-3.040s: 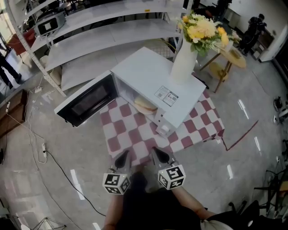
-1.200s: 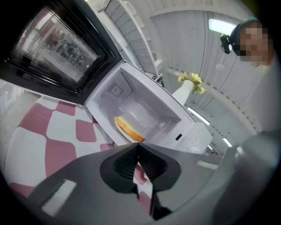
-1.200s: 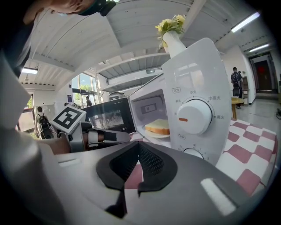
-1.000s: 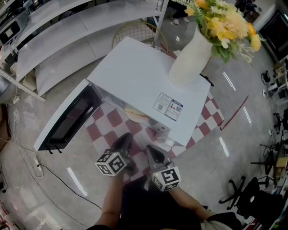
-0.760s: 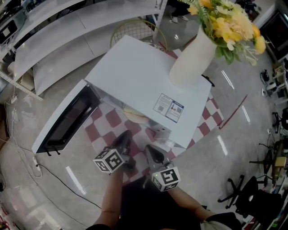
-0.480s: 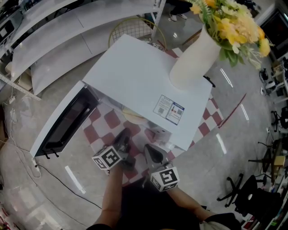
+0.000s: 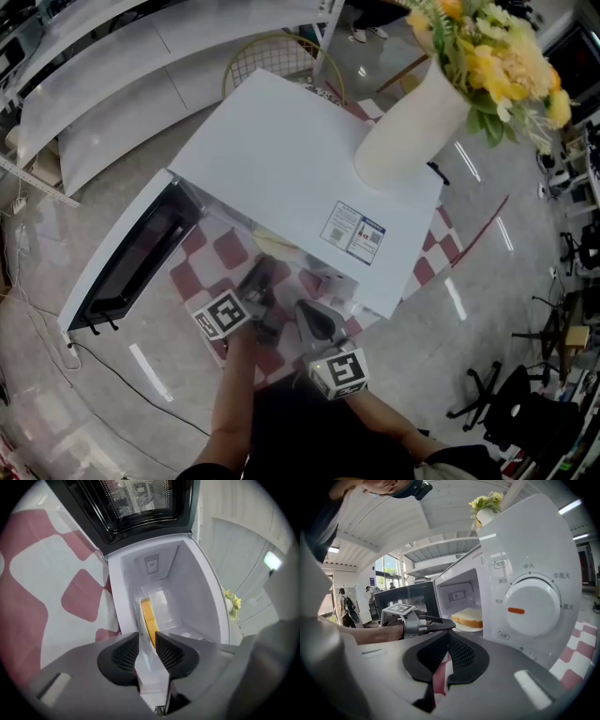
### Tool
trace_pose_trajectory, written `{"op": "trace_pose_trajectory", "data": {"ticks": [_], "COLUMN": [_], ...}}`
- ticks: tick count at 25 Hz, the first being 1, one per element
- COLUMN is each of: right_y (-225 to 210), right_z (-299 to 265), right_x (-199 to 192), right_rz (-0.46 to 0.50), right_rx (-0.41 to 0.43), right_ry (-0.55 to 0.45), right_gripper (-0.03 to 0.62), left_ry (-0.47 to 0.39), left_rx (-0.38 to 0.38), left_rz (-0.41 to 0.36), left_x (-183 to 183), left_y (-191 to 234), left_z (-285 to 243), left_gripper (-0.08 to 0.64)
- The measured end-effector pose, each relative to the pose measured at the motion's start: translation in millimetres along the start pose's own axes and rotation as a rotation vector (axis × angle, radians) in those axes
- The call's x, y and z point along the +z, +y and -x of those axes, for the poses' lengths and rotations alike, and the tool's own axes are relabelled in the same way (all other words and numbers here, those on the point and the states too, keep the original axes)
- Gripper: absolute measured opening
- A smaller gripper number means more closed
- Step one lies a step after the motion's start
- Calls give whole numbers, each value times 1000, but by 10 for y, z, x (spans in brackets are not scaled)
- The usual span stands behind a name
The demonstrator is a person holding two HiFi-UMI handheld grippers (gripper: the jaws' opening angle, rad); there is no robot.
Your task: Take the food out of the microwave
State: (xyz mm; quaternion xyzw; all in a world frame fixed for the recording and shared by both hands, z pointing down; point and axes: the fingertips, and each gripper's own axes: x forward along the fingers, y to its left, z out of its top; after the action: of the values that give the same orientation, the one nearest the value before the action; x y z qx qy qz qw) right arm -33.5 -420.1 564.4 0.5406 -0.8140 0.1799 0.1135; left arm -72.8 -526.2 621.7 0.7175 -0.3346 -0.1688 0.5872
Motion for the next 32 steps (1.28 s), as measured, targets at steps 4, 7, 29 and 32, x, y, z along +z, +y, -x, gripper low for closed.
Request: {"op": "trace_pose_trajectory", "data": {"ticks": [4,7,29,32], "right_y": [-22,-31,-101,-108], "right_z": [13,37,54,61], "right_x": [-8,-11,32,37], "right_rz": [-4,-7,-3,-3], "right_rx": [-4,-11,-21,-23], "right_ry": [7,12,-14,-18], "right_gripper": [0,1,2,1], "left_ry": [-19,-32,-120,-120], "left_rx": [-10,-13,-42,-50], "left_rz": [16,42,250,258], "left_x": [18,42,130,112], "left_y": [-39,-55,50,63], "left_z": [-78,-124,-70,-34], "left_gripper": [115,109,18,18]}}
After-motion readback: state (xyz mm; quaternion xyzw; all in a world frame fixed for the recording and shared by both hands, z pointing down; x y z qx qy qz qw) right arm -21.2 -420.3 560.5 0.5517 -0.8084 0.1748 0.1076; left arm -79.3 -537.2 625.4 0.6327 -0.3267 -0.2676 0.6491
